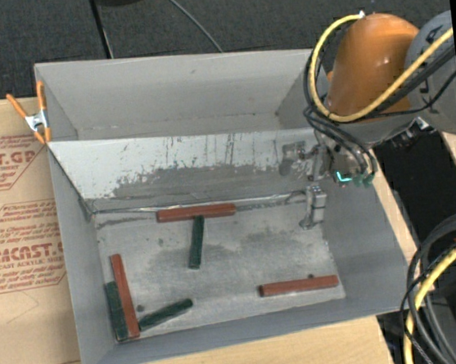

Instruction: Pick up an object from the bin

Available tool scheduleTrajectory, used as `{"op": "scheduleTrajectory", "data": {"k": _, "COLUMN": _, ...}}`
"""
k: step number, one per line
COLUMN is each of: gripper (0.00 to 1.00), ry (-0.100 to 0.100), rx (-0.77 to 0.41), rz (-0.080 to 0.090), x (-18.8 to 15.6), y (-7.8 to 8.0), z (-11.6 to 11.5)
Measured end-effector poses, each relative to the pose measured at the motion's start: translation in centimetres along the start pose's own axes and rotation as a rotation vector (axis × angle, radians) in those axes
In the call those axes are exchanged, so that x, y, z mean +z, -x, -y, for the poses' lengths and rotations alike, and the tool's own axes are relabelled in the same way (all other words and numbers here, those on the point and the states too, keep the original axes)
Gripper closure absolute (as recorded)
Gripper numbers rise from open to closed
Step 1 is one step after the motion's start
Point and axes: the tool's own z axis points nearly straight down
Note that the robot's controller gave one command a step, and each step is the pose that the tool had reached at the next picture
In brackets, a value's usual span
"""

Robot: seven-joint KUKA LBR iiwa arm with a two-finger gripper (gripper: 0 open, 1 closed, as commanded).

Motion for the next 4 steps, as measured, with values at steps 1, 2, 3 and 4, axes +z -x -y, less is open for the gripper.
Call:
{"op": "scheduleTrajectory", "data": {"k": 1, "gripper": 0.00, "ry": -0.001, "rx": -0.001, "rz": 0.008, "x": -0.5, "y": 0.2, "z": 0.0}}
{"op": "scheduleTrajectory", "data": {"k": 2, "gripper": 0.00, "ry": -0.002, "rx": -0.046, "rz": 0.013, "x": 4.8, "y": -2.6, "z": -0.1}}
{"op": "scheduleTrajectory", "data": {"k": 3, "gripper": 0.00, "ry": 0.001, "rx": -0.011, "rz": 0.003, "x": 7.5, "y": -6.9, "z": -0.1}}
{"op": "scheduleTrajectory", "data": {"k": 4, "gripper": 0.00, "ry": 0.000, "rx": -0.073, "rz": 0.005, "x": 9.0, "y": -8.4, "z": 0.7}}
